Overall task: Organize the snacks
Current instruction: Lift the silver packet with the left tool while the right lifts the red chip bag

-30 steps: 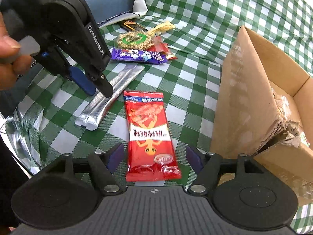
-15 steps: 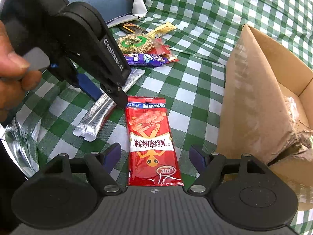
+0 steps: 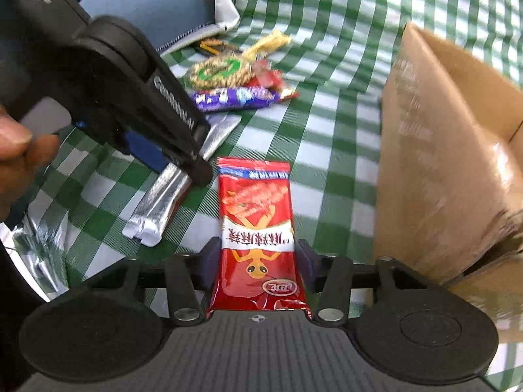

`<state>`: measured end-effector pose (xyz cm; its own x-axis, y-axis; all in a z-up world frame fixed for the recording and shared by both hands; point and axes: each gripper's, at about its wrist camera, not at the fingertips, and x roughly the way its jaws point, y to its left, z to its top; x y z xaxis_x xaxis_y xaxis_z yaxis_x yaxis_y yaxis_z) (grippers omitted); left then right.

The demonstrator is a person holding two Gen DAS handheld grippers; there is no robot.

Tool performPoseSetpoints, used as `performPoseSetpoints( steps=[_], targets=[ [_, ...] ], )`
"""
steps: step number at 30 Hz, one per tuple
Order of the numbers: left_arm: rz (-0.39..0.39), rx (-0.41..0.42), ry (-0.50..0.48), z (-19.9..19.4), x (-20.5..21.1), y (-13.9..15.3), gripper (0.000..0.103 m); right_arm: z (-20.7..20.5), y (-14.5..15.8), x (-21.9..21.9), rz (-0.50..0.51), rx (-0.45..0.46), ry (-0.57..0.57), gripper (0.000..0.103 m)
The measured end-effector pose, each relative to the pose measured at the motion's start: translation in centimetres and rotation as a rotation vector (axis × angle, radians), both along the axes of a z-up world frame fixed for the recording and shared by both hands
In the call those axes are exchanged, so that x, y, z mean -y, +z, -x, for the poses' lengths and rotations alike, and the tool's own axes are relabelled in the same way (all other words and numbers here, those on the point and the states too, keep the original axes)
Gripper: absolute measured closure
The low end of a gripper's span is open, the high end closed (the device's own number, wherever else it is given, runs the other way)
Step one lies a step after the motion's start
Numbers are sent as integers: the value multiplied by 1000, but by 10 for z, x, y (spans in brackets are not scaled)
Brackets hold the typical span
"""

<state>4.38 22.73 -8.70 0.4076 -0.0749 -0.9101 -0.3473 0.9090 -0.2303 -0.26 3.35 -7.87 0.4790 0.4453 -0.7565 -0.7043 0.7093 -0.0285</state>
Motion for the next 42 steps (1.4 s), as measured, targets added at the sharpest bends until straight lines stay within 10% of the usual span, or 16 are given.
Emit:
performPoseSetpoints(
  steps=[3, 5, 8, 15, 25, 33, 42],
  targets=[
    [-6, 25, 28, 3, -5, 5, 87, 3, 5, 2, -9, 40, -15, 60],
    [-3, 23, 41, 4, -7, 5, 93, 3, 6, 2, 2, 62, -25, 86],
    [-7, 10, 47, 4, -8, 4, 91, -1, 1, 2, 22, 48, -45, 86],
    [-2, 11, 65, 3, -9, 4, 71, -11, 3, 4, -54, -1, -64, 43],
    [-40, 7, 27, -4, -2, 4, 65, -29, -12, -14, -12, -19, -57, 36],
    [-78, -3, -11, -7, 5, 1, 65, -25, -8, -15, -14, 40, -49, 98],
    [-63, 16, 31, -1, -5, 4, 65, -10, 2, -12, -38, 87, -8, 102]
  ],
)
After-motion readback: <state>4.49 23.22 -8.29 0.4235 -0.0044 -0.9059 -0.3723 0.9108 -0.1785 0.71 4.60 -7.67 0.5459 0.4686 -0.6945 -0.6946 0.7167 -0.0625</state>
